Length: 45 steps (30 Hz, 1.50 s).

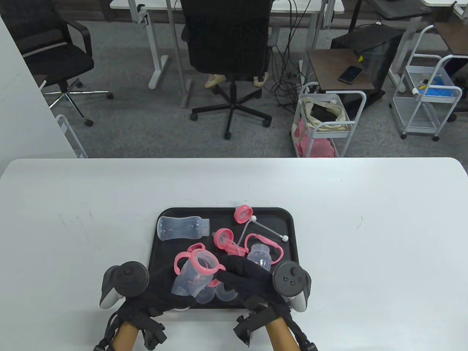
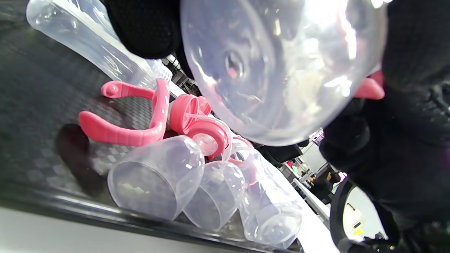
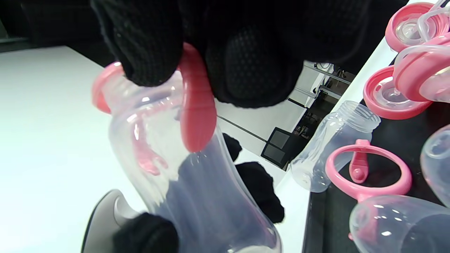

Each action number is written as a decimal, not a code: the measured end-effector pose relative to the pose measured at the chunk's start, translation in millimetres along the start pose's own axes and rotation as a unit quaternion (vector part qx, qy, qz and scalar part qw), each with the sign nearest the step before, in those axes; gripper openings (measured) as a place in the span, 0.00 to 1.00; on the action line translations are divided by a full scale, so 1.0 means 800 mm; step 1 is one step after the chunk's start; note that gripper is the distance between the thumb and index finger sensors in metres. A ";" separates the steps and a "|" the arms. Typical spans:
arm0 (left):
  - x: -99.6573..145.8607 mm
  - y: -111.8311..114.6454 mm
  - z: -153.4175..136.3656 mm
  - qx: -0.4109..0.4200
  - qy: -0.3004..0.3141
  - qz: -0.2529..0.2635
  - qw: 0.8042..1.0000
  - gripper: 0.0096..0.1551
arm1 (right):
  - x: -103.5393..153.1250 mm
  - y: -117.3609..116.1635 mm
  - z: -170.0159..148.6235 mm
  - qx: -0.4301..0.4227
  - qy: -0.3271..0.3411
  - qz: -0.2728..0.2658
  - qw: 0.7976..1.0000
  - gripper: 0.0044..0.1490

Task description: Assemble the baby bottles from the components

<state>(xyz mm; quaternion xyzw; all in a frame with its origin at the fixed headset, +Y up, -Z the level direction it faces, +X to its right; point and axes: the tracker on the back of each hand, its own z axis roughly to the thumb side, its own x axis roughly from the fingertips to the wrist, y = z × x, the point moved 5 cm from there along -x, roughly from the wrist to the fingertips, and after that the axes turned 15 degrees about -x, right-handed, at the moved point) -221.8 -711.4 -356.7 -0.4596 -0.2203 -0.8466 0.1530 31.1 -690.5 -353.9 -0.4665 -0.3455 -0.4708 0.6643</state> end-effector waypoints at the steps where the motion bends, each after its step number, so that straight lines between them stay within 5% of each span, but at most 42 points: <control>1: 0.000 0.000 0.000 0.008 0.003 -0.001 1.000 0.60 | 0.000 -0.003 0.000 0.006 0.001 0.006 1.000 0.28; 16: -0.002 0.008 -0.001 0.057 0.010 -0.030 0.998 0.59 | 0.001 -0.013 0.005 0.074 0.017 0.011 0.997 0.28; 19: -0.002 0.006 -0.003 0.065 0.009 -0.020 0.998 0.59 | -0.001 -0.011 0.005 0.076 0.001 0.031 0.997 0.36; 23: 0.001 -0.001 -0.009 0.078 0.005 -0.001 0.997 0.59 | 0.001 0.017 0.009 0.057 -0.013 0.028 0.998 0.46; 34: 0.016 -0.032 -0.033 0.076 -0.029 0.060 0.995 0.59 | 0.032 0.133 0.021 0.005 0.009 -0.145 0.989 0.40; 45: 0.035 -0.052 -0.060 0.065 -0.071 0.093 0.991 0.59 | 0.027 0.121 0.038 0.080 -0.001 -0.144 0.986 0.38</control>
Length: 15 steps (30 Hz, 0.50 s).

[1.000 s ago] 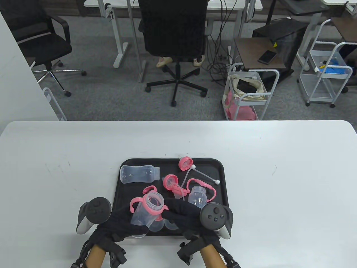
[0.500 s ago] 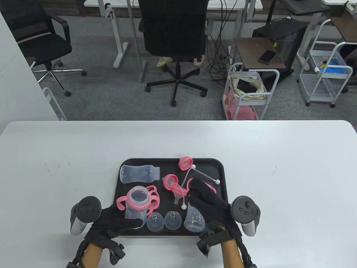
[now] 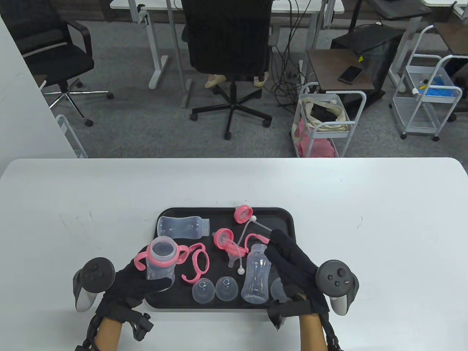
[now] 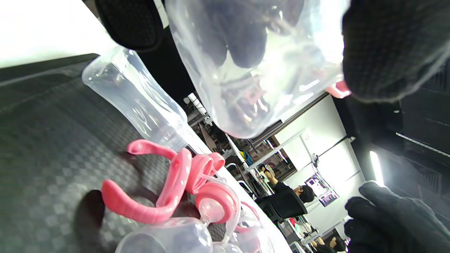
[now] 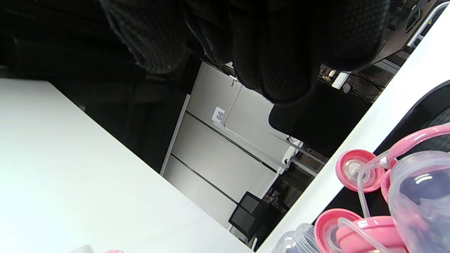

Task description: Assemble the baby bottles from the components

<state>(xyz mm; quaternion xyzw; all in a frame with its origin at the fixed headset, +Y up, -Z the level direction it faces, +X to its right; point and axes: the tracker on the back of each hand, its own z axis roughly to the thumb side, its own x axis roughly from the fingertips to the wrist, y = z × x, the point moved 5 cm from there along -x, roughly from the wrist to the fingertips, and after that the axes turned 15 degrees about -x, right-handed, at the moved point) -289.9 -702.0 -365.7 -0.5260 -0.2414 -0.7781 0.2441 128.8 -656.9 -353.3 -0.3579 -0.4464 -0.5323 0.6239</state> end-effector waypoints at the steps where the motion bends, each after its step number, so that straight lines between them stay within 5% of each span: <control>1: 0.000 -0.001 -0.003 -0.001 -0.003 0.000 1.000 0.59 | -0.002 -0.003 0.001 0.010 -0.002 0.003 1.000 0.38; 15: 0.001 -0.005 -0.022 -0.019 -0.019 0.009 1.000 0.59 | -0.085 -0.042 0.005 0.202 -0.106 0.058 0.972 0.40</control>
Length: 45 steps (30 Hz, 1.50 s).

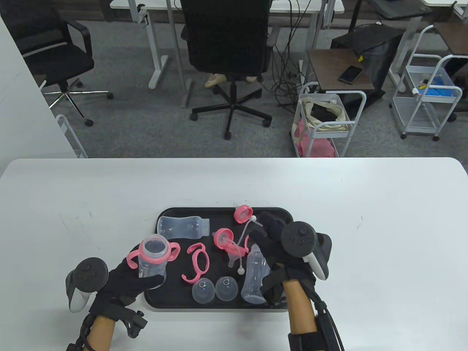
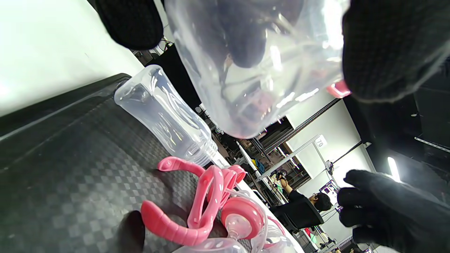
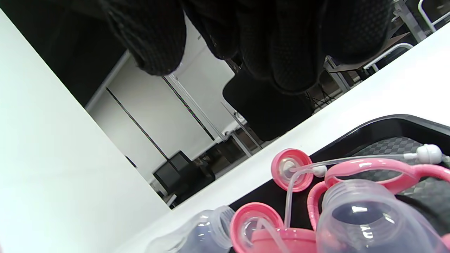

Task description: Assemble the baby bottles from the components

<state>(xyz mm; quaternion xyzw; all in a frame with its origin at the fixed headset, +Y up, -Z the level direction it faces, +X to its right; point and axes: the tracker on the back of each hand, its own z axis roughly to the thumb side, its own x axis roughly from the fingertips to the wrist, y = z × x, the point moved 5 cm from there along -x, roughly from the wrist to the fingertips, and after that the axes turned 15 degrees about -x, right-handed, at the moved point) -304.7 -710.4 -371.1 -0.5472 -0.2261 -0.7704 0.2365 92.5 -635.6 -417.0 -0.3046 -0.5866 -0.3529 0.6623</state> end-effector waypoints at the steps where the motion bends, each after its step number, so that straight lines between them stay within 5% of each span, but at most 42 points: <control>1: -0.001 0.001 0.001 -0.004 0.001 -0.002 1.000 0.59 | -0.008 -0.003 0.002 0.008 -0.006 0.003 1.000 0.40; 11: -0.004 0.004 0.003 -0.018 0.001 -0.001 1.000 0.59 | -0.092 -0.055 0.002 0.082 -0.064 0.038 0.994 0.41; 22: -0.009 0.006 0.004 -0.018 0.003 -0.006 1.000 0.59 | -0.156 -0.107 -0.048 0.118 -0.153 0.055 0.980 0.45; 36: -0.011 0.008 0.005 -0.024 0.004 -0.013 1.000 0.59 | -0.183 -0.143 -0.093 0.156 -0.226 0.118 0.954 0.50; 45: -0.011 0.009 0.005 -0.026 0.002 -0.014 1.000 0.59 | -0.187 -0.152 -0.093 0.222 -0.222 0.113 0.943 0.49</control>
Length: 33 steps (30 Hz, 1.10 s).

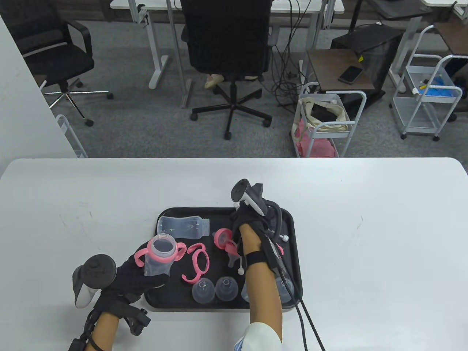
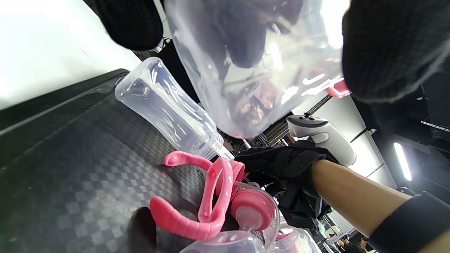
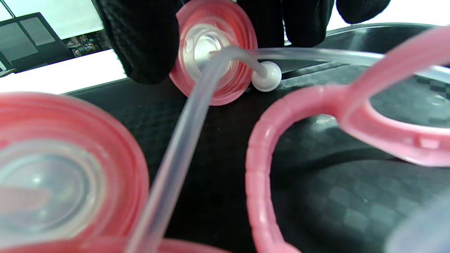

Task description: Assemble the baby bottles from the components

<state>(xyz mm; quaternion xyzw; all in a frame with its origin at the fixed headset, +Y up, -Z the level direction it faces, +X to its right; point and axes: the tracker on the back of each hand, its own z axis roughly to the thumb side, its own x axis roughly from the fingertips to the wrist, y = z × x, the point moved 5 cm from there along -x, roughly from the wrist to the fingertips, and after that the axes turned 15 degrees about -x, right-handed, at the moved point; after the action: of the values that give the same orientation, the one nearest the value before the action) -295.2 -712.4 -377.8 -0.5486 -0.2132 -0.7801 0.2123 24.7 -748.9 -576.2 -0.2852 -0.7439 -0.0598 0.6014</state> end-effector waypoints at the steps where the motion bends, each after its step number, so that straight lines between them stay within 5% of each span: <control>1: 0.000 0.000 0.000 0.000 0.000 0.000 1.000 0.59 | 0.000 0.000 0.001 0.005 0.002 -0.002 1.000 0.49; 16: -0.001 0.001 0.001 0.003 0.003 -0.002 1.000 0.59 | 0.012 0.028 0.013 0.102 0.037 -0.055 0.993 0.51; 33: 0.003 -0.006 0.002 0.012 0.008 0.009 1.000 0.59 | 0.063 0.085 0.001 0.067 0.066 -0.114 0.989 0.56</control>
<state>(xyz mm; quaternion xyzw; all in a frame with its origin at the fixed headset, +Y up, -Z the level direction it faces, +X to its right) -297.5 -707.9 -375.4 -0.5416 -0.2164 -0.7799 0.2273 52.1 -674.4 -547.1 -0.1526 -0.7323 -0.0966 0.6566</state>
